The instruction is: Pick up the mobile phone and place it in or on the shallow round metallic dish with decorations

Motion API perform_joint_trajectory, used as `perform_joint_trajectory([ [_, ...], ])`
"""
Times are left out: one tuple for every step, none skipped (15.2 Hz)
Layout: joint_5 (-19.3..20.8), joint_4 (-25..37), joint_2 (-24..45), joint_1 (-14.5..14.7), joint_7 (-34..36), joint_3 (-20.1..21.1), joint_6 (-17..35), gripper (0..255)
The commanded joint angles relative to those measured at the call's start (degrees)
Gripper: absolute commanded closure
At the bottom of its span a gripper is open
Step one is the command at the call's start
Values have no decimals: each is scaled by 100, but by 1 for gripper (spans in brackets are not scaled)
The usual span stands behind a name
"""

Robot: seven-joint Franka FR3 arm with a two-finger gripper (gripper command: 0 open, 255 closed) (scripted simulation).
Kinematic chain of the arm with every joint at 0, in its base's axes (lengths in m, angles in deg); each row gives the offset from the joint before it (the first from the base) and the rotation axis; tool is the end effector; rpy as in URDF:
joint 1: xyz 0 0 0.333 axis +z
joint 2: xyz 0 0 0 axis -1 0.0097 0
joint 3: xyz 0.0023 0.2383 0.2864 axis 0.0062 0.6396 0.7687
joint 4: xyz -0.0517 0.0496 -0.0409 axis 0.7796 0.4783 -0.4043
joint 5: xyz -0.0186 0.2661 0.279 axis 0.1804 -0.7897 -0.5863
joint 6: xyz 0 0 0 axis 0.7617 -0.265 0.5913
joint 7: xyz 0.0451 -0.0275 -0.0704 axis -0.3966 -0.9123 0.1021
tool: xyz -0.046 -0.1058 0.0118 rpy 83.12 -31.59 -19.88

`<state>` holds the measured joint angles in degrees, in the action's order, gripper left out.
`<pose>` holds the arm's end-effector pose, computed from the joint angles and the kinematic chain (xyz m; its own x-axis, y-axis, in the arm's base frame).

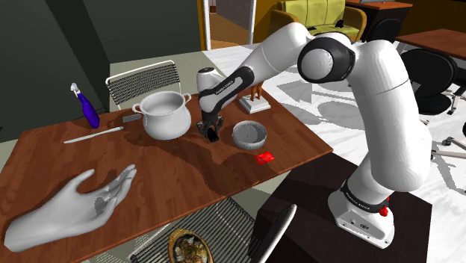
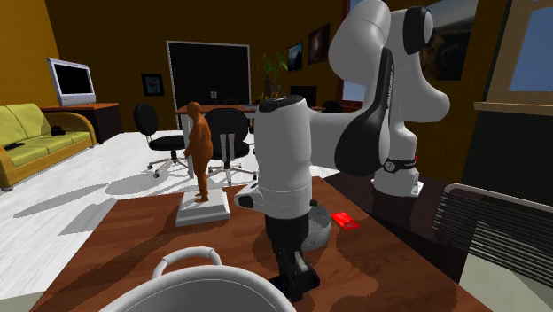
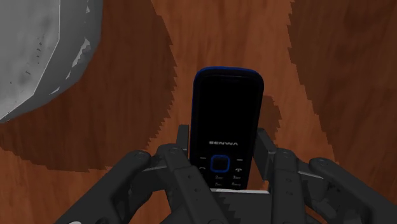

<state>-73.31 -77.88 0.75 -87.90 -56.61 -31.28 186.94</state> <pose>0.7029 0.1011 0.2340 0.9467 -0.3172 -0.0566 -0.3188 -0.9476 -0.0221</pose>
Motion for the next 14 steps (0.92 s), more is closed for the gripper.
perform_joint_trajectory([
  [-13,-16,-110,-7,-2,12,-95,255],
  [-19,-20,-163,-11,-4,17,-144,255],
  [-25,-25,-217,-16,-5,23,-192,255],
  [-31,-26,-268,-19,-7,28,-243,255],
  [-37,-23,-317,-23,-8,33,-294,255],
  [-43,-21,-367,-27,-10,38,-346,255],
  [-50,-18,-416,-30,-11,43,-398,255],
  [-56,-14,-465,-34,-13,48,-450,255],
  [-62,-8,-512,-37,-15,52,-503,255],
  [-68,-4,-560,-41,-16,57,-556,255],
  [-74,7,-605,-44,-18,62,-611,255],
  [-80,17,-650,-47,-19,66,-665,255],
  [-86,25,-696,-50,-21,70,-719,255],
  [-92,38,-740,-53,-22,74,-775,255],
])
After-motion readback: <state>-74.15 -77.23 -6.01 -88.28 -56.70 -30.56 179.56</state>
